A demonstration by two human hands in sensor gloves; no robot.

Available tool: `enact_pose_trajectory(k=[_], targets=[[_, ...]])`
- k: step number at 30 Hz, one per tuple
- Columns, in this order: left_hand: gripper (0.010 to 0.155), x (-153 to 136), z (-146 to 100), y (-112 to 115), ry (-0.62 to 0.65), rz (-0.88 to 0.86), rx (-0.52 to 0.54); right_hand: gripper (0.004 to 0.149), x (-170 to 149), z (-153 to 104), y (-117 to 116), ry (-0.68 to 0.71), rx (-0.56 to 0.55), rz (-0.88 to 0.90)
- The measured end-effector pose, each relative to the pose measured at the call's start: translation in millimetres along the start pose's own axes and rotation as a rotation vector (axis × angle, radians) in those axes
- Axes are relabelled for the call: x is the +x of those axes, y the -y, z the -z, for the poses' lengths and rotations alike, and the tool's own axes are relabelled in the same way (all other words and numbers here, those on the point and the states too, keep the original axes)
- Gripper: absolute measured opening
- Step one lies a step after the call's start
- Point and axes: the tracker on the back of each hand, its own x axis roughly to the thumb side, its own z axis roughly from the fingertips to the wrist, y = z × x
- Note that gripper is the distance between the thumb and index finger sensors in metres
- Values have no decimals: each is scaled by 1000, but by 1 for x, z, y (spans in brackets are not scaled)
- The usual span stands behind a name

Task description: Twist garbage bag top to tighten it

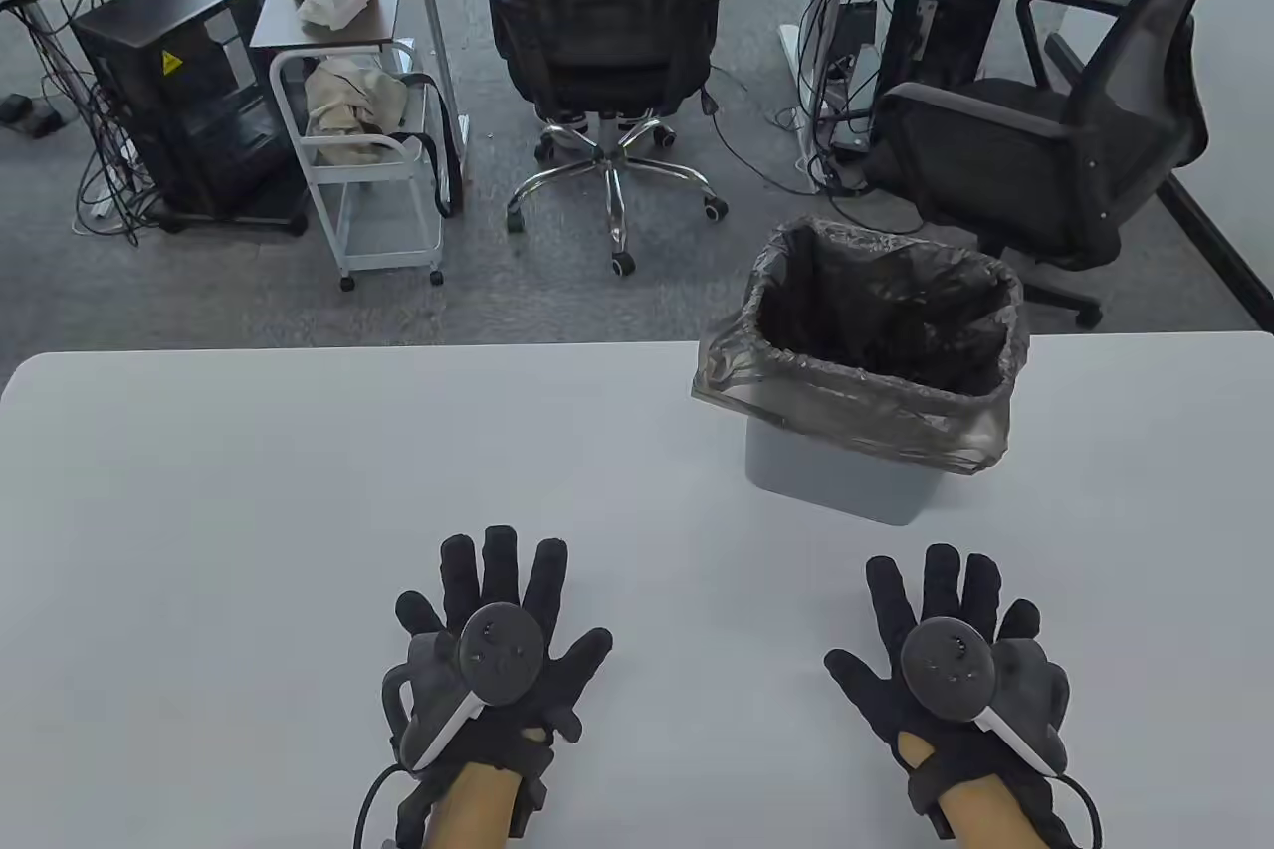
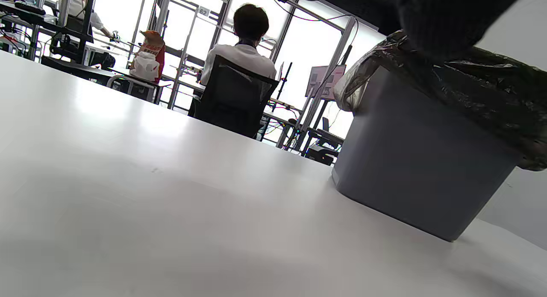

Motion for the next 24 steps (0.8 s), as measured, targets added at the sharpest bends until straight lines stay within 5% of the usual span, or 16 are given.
enact_pose_trajectory(k=[11,24], targets=[[87,-2,0,-2,-6,-13,18,88,0,0,3,14,-38,32],[87,-3,2,-6,-1,-22,29,89,-24,21,79,-13,-375,87]])
